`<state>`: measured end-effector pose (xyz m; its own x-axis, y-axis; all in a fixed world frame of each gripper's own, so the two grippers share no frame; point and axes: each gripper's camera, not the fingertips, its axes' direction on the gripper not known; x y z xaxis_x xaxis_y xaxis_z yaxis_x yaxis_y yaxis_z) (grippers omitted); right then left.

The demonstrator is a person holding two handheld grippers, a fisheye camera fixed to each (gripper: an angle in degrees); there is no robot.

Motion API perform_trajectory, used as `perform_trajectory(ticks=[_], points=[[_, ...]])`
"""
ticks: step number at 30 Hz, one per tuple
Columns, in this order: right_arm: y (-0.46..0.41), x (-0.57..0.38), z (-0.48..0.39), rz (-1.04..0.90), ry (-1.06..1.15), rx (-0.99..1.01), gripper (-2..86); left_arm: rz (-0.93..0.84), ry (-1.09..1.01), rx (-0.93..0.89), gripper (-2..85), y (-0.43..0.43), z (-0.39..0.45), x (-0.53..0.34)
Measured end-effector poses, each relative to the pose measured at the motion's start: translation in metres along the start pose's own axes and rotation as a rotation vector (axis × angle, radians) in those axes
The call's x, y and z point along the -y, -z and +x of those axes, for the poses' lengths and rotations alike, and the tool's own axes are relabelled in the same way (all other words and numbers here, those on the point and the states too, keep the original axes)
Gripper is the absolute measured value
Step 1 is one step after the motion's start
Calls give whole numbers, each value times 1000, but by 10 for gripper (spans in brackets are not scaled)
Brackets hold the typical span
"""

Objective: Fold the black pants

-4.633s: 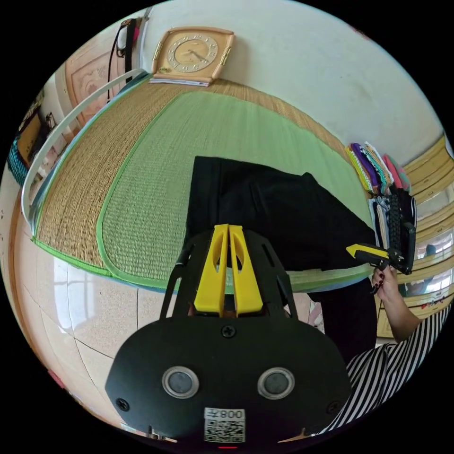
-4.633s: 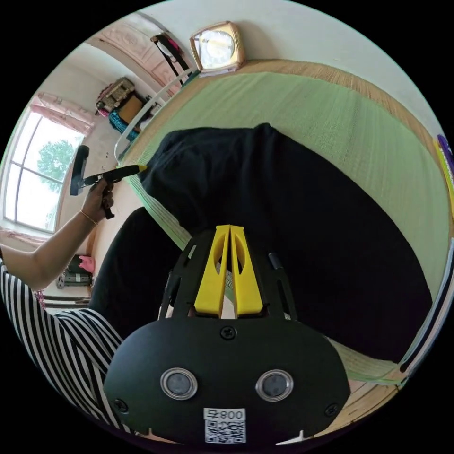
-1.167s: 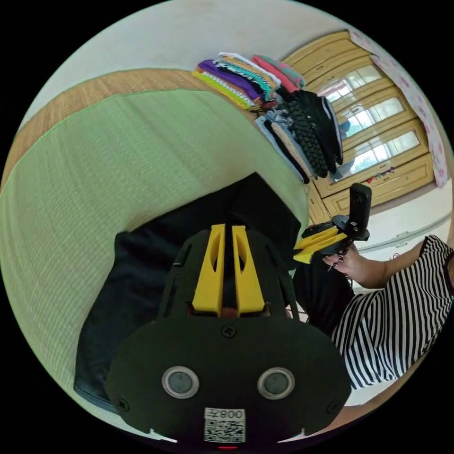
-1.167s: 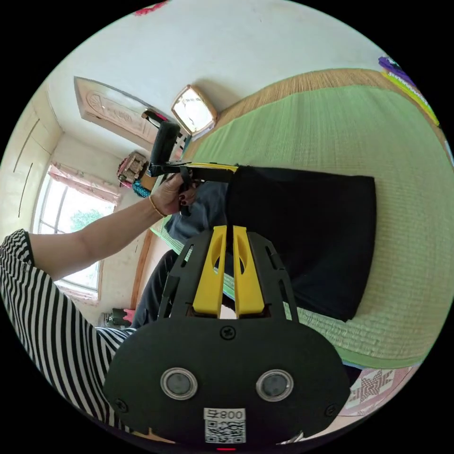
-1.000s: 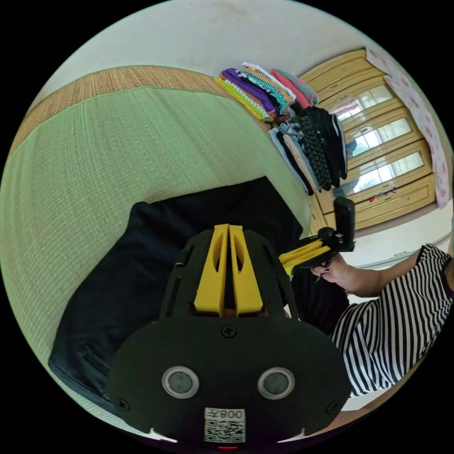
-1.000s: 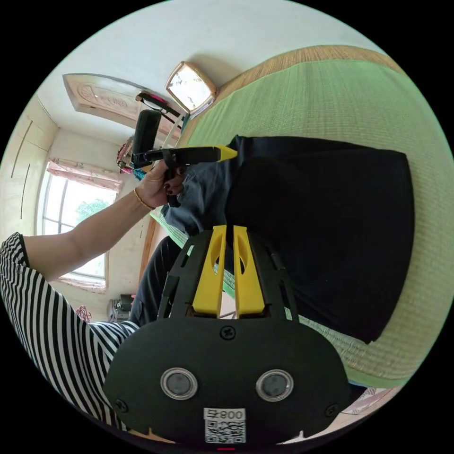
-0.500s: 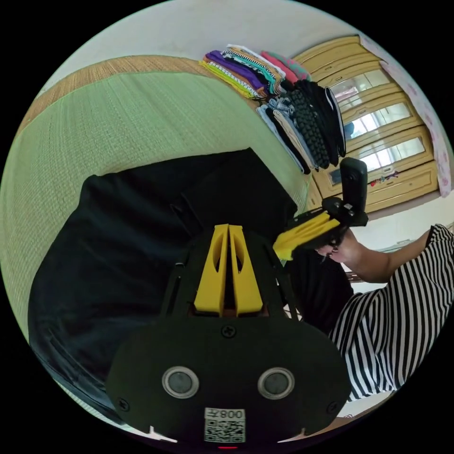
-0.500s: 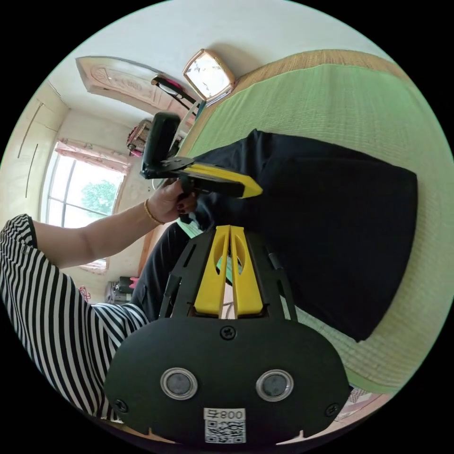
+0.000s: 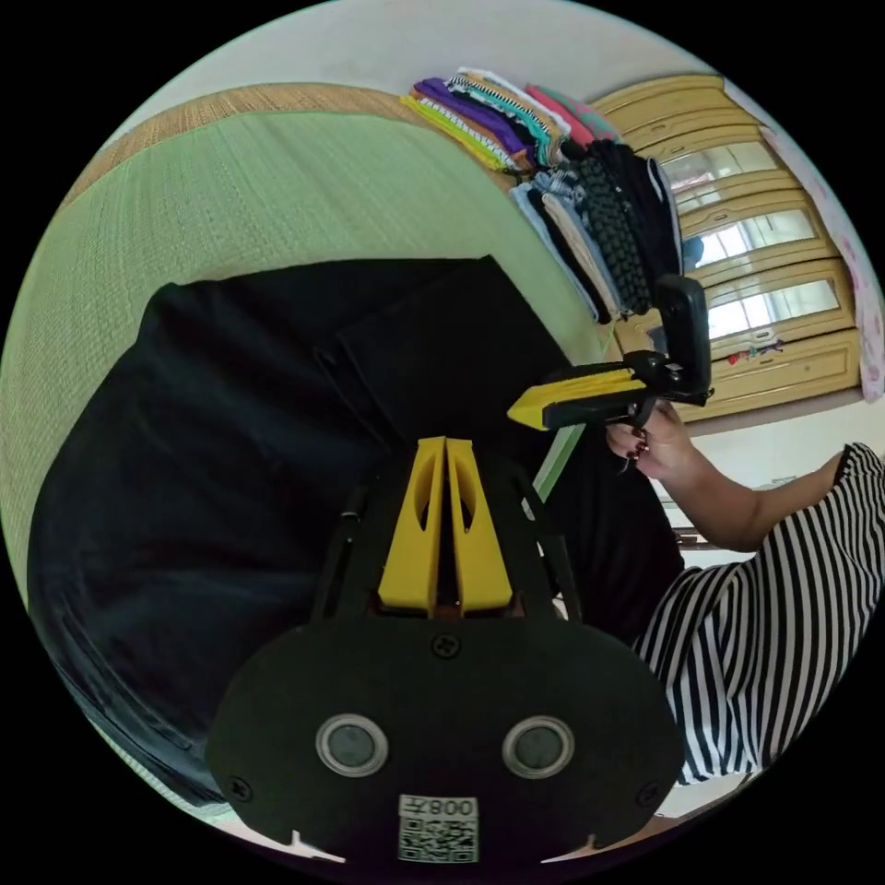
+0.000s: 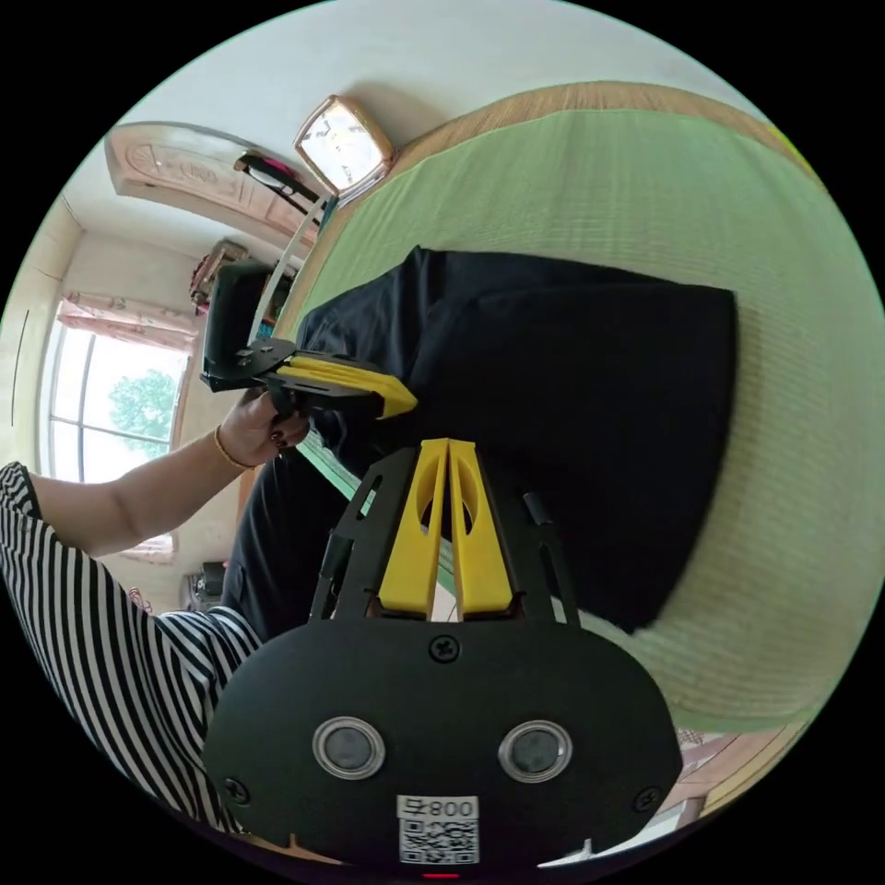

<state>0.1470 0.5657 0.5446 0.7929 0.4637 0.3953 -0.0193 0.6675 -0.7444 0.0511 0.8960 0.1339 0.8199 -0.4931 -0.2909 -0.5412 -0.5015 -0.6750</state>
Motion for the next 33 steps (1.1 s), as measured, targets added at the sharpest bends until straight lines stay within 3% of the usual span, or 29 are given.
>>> perform_trajectory(ticks=[6,12,17,22,33], points=[[69,-36,50,150,-201,-139,22,18,-96,-26,28,-9,37,-15],[73,-37,89,120,-308,-27,45,-22,-226,-16,72,-43,90,-9],[75,-33,111,140,-317,204,29,-81,-346,157,99,-78,141,-8],[80,-27,117,152,-300,289,25,-75,-314,271,82,-92,160,-22],[109,6,144,241,-318,295,57,38,-278,216,30,-62,169,-76]])
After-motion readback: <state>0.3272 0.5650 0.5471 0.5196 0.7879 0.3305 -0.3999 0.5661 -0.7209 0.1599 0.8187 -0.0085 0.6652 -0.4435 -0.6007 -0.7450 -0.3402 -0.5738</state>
